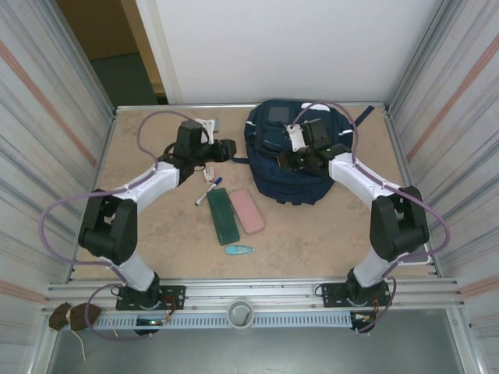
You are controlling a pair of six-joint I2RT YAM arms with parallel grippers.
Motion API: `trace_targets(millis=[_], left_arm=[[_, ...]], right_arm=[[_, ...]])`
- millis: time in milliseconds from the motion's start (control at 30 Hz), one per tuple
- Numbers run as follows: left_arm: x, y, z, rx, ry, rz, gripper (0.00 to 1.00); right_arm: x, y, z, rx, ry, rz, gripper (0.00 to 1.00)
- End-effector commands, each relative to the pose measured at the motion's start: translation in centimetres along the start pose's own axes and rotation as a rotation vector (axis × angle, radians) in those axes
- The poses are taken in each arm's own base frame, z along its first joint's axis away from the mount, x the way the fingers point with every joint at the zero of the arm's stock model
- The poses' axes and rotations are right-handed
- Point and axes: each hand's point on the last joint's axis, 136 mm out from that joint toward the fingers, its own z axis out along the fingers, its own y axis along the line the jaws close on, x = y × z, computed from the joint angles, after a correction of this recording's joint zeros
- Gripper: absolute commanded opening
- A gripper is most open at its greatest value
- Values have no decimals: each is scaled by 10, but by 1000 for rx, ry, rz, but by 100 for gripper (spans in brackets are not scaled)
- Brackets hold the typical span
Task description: Pack the student bag
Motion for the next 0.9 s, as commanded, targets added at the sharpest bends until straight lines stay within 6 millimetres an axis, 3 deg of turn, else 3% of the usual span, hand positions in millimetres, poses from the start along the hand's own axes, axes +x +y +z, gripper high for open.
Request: trace_targets(millis=[0, 67, 167, 367, 500, 633, 867], left_arm=[[15, 3, -11, -38, 3, -1, 53], [25, 6, -16, -54, 13, 2, 53], [38, 13, -24, -85, 25, -4, 54], [61, 23, -42, -142, 80, -28, 57], [69, 31, -66, -206, 62, -26, 62], [70, 40, -91, -286, 53, 15, 68], [82, 44, -109, -323, 91, 29, 73]], right_arm=[[-10, -14, 5, 50, 4, -26, 37], [-10, -16, 9, 67, 16, -40, 34], [-12, -22, 9, 105, 28, -55, 21], [-34, -14, -17, 100, -45, -27, 0], [-48, -9, -29, 71, -80, 39, 0], [-49, -12, -24, 79, -57, 87, 0], [-52, -2, -22, 35, -43, 131, 0]])
